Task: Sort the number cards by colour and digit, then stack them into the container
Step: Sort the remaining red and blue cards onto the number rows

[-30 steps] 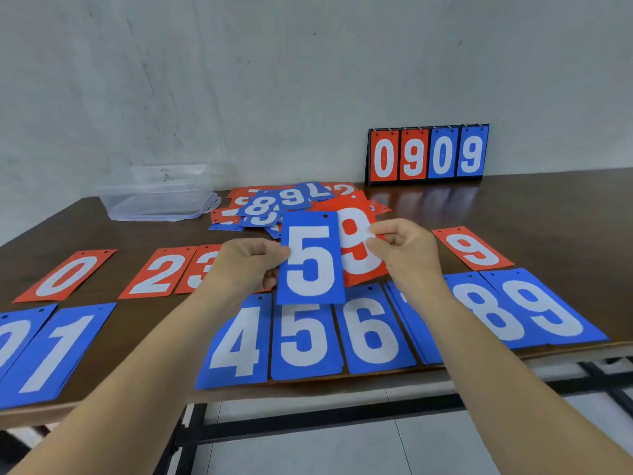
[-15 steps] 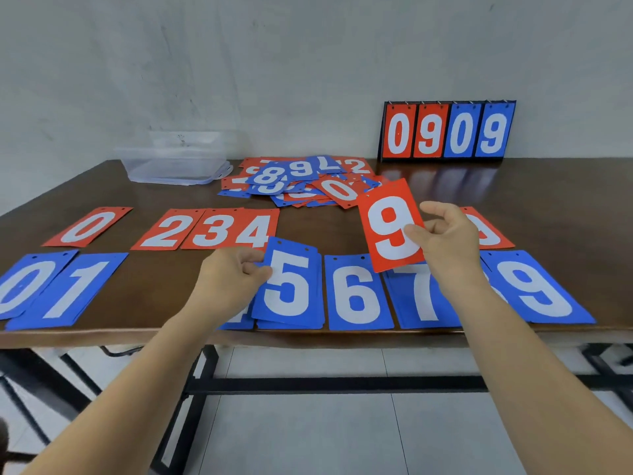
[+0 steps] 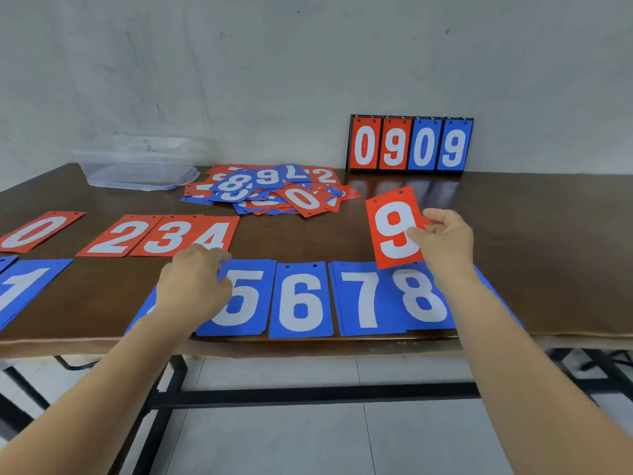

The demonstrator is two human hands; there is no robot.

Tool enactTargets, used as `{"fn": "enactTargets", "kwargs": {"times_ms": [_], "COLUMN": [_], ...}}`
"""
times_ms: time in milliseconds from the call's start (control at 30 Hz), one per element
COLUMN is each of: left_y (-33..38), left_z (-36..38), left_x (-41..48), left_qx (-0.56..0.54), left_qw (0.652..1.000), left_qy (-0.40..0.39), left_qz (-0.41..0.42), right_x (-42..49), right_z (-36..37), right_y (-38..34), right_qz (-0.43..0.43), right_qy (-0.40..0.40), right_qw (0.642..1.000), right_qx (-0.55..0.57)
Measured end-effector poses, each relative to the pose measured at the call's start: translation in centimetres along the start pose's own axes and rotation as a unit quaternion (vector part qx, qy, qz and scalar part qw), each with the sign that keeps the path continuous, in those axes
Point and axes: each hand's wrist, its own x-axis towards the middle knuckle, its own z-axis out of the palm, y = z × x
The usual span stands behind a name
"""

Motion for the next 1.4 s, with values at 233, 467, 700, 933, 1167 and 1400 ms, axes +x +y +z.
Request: {"fn": "enactTargets", "kwargs": {"times_ms": [233,467,700,933,1167,1400], "left_y": [6.8,11.7,12.7,11.0,7.2,2.3], "left_z": [1.7,4.1,5.4,5.1,4.5,4.6], "left_x": [2.5,5.0,7.4,10.8,15.7,20.4], "left_qx": [-0.013,0.032,0.053,0.052,0.045,0.019], "left_qw": [0.995,0.994,0.994,0.996,0.998,0.999], "left_qy": [0.030,-0.003,-0.037,-0.050,-0.023,-0.005], "left_qz": [0.090,0.103,0.090,0.056,0.029,0.026], "right_x": [6.8,10.6,11.2,11.2,10.0,11.2], "right_z": [-2.2,-2.8,-2.3,0.2,7.9,16.8], "right_y": [2.3,4.9,5.0,2.0,-2.4,-2.8], "right_qz": [0.053,0.054,0.005,-0.053,-0.093,-0.068], "right_qy": [0.008,0.005,-0.022,-0.072,-0.183,-0.228], "right_qw": [0.997,0.982,0.907,0.916,0.925,0.907], "right_qx": [-0.052,-0.179,-0.421,-0.391,-0.320,-0.348]}}
